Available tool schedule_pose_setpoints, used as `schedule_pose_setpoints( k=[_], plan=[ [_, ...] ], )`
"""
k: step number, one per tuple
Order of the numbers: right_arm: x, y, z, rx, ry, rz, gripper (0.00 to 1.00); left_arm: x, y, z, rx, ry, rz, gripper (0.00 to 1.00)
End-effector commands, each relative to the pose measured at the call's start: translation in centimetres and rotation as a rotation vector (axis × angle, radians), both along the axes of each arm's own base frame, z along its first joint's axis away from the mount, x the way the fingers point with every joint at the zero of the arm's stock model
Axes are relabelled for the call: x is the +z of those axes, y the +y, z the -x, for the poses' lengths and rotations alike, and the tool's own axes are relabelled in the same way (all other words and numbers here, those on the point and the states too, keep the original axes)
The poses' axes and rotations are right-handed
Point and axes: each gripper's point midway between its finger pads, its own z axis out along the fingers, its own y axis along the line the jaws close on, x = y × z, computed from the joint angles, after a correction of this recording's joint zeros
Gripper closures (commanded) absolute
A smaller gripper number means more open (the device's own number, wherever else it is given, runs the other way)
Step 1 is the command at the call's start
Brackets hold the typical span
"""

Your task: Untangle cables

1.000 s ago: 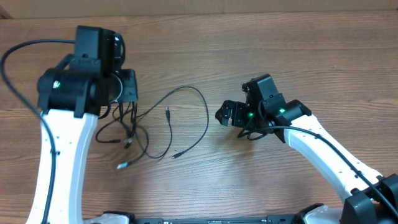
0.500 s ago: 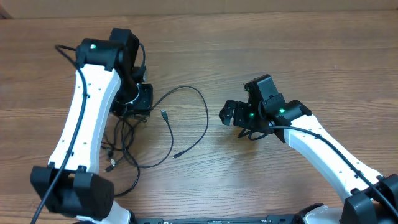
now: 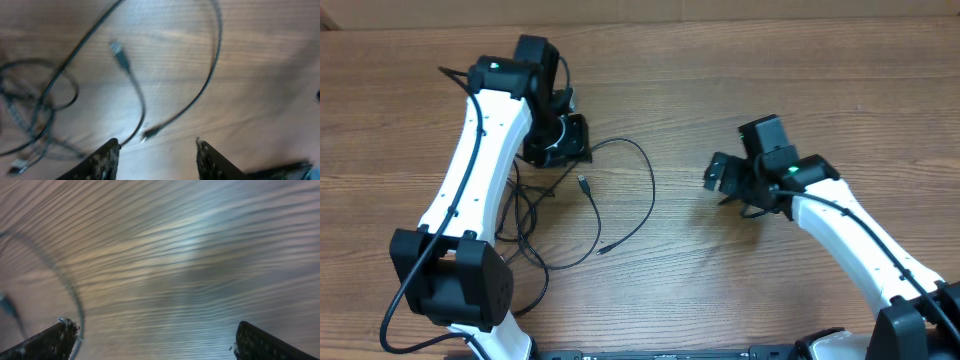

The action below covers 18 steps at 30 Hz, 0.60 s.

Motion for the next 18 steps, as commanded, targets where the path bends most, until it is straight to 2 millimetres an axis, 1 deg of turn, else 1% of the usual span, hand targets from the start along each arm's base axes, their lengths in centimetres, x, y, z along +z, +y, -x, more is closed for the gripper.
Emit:
schedule_pose_setpoints(
  k=[1, 3, 4, 5, 7, 11, 12, 18],
  plan=[
    [-0.7, -2.9, -0.5, -0.1, 0.029, 0.024, 0.0, -0.5, -2.1, -0.7, 0.109, 0.025, 0.038, 0.49],
    [-0.7, -3.9, -0.6, -0.131, 0.037, 0.025, 0.0, -0.9, -3.1, -1.4, 0.11, 0.003, 0.046, 0.48],
    [-0.7, -4.4, -0.7, -0.145, 0.036, 0.024, 0.0, -1.3, -3.6, -1.7, 0.122, -0.002, 0.043, 0.45],
    [-0.7, -4.5, -0.7, -0.149, 0.036, 0.024, 0.0, -1.5, -4.0, -1.8, 0.135, 0.001, 0.045, 0.45],
    [-0.7, -4.6, -0.7, -0.152, 0.036, 0.024, 0.0, -2.2, -4.9, -2.1, 0.183, 0.018, 0.05, 0.45],
    [-0.7, -4.6, -0.7, -0.151, 0.036, 0.025, 0.0, -3.6, -5.8, -3.1, 0.249, 0.033, 0.055, 0.43],
    [-0.7, -4.6, -0.7, -0.151, 0.036, 0.024, 0.0, -4.5, -6.2, -3.3, 0.292, 0.057, 0.055, 0.42],
    [-0.7, -4.6, -0.7, -0.151, 0.036, 0.024, 0.0, -7.0, -7.5, -3.4, 0.324, 0.108, 0.039, 0.41]
  ],
)
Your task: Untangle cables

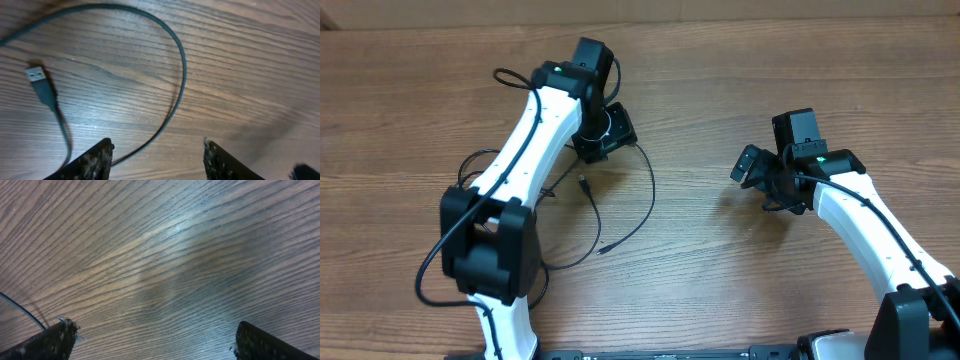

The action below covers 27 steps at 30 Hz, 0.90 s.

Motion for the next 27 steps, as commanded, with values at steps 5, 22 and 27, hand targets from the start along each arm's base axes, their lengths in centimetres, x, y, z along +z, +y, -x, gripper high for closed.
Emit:
schedule_pose_setpoints(
  k=[5, 22, 27],
  plan=[
    [-0.1, -0.2, -0.2, -0.008, -0.001, 0.007, 0.0, -3.3, -2.1, 0.2, 0.037, 0.062, -0.018, 0.38],
    [-0.1, -0.2, -0.2, -0.008, -0.001, 0.007, 0.0, -9.0, -4.0, -0.3, 0.059, 0.066, -0.131, 0.33],
    [-0.1, -0.2, -0.2, -0.008, -0.001, 0.007, 0.0, -10.1, -5.5, -0.8, 0.086, 0.049, -0.117, 0.34]
  ],
)
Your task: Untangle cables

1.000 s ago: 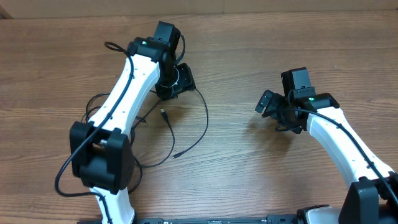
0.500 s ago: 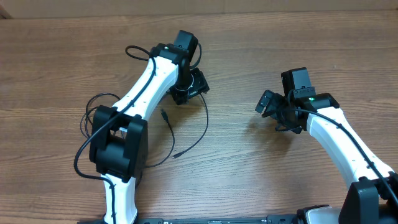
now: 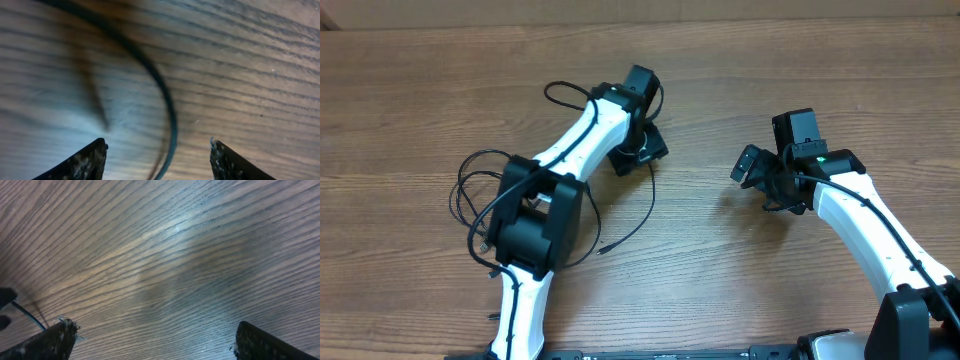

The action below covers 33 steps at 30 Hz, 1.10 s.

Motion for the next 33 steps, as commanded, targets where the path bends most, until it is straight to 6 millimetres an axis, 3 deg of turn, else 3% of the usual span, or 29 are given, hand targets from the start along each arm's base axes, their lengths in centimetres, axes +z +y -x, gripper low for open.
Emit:
schedule_pose_setpoints(
  k=[1, 7, 17, 24, 33],
  plan=[
    [-0.1, -0.1, -0.2, -0.007, 0.0, 0.005, 0.0, -1.7, -1.0, 0.2, 0.041, 0.011, -0.016, 0.34],
    [-0.1, -0.1, -0.2, -0.007, 0.0, 0.005, 0.0, -2.9, -1.8, -0.6, 0.035, -0.021, -0.009, 0.35],
    [-0.1, -0.1, -0.2, -0.007, 0.0, 0.005, 0.0, -3.1, 1.3, -2.6, 0.087, -0.086, -0.111, 0.33],
    [-0.1, -0.1, -0.2, -0.007, 0.0, 0.005, 0.0, -3.0, 2.8, -3.6, 0.105, -0.148, -0.204, 0.39],
    [-0.1, -0.1, -0.2, -0.007, 0.0, 0.005, 0.0, -3.7, 2.9, -3.9, 0.104, -0.156, -0.221, 0.47]
  ],
)
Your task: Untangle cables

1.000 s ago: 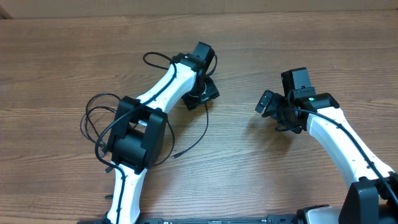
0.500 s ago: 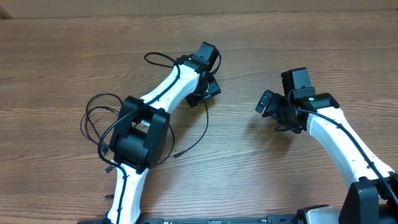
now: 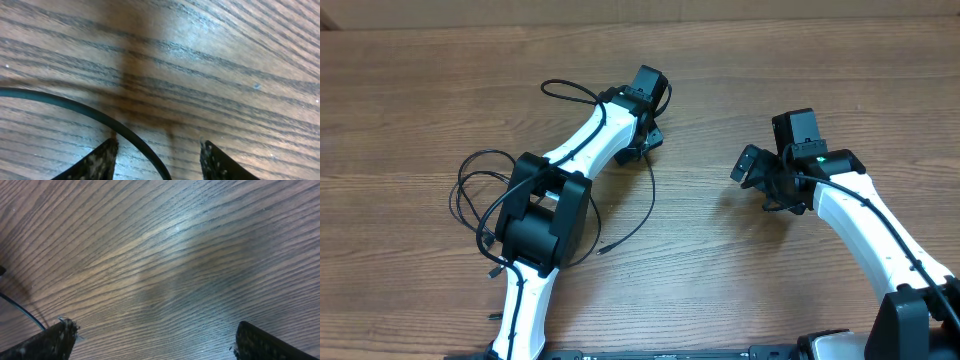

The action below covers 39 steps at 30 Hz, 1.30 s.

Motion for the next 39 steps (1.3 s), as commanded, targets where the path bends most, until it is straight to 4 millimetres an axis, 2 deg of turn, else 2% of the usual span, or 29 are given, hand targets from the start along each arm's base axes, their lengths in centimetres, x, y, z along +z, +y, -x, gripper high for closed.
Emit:
schedule_pose_setpoints(
  k=[1, 3, 9, 12, 13, 17, 21, 24, 28, 31, 34, 39],
  plan=[
    [-0.1, -0.1, -0.2, -0.007, -0.001, 0.005, 0.0, -2.5, 0.8, 0.5, 0.013, 0.038, -0.049, 0.48],
    [-0.1, -0.1, -0.2, -0.007, -0.001, 0.005, 0.0, -2.7, 0.7, 0.6, 0.01, 0.043, -0.049, 0.52],
    [-0.1, -0.1, -0.2, -0.007, -0.001, 0.005, 0.0, -2.8, 0.1, 1.0, -0.006, 0.048, -0.049, 0.52],
    [-0.1, -0.1, -0.2, -0.007, -0.001, 0.005, 0.0, -2.9, -0.4, 1.4, -0.029, 0.055, -0.05, 0.57],
    [-0.1, -0.1, -0.2, -0.007, -0.001, 0.005, 0.0, -2.9, -0.5, 1.5, -0.053, 0.058, -0.053, 0.6],
    [-0.1, -0.1, -0.2, -0.007, -0.001, 0.005, 0.0, -2.9, -1.3, 1.9, -0.137, 0.071, -0.039, 0.91],
    [-0.1, -0.1, -0.2, -0.007, -0.001, 0.005, 0.0, -2.7, -3.8, 3.2, -0.218, 0.137, 0.109, 0.96],
    [-0.1, -0.1, -0.2, -0.007, -0.001, 0.005, 0.0, -1.5, -5.5, 3.2, -0.245, 0.16, 0.244, 0.96],
    [-0.1, -0.1, -0.2, -0.007, -0.001, 0.005, 0.0, 1.9, -7.0, 1.8, -0.29, 0.104, 0.366, 0.96],
    [-0.1, -0.1, -0.2, -0.007, -0.001, 0.005, 0.0, 5.9, -7.8, 0.6, -0.362, 0.005, 0.397, 0.96],
    [-0.1, -0.1, -0.2, -0.007, -0.001, 0.005, 0.0, 11.2, -8.9, 0.1, -0.474, -0.125, 0.405, 0.96],
    [-0.1, -0.1, -0.2, -0.007, -0.001, 0.005, 0.0, 20.7, -10.1, 0.6, -0.564, -0.342, 0.406, 0.96]
  ],
)
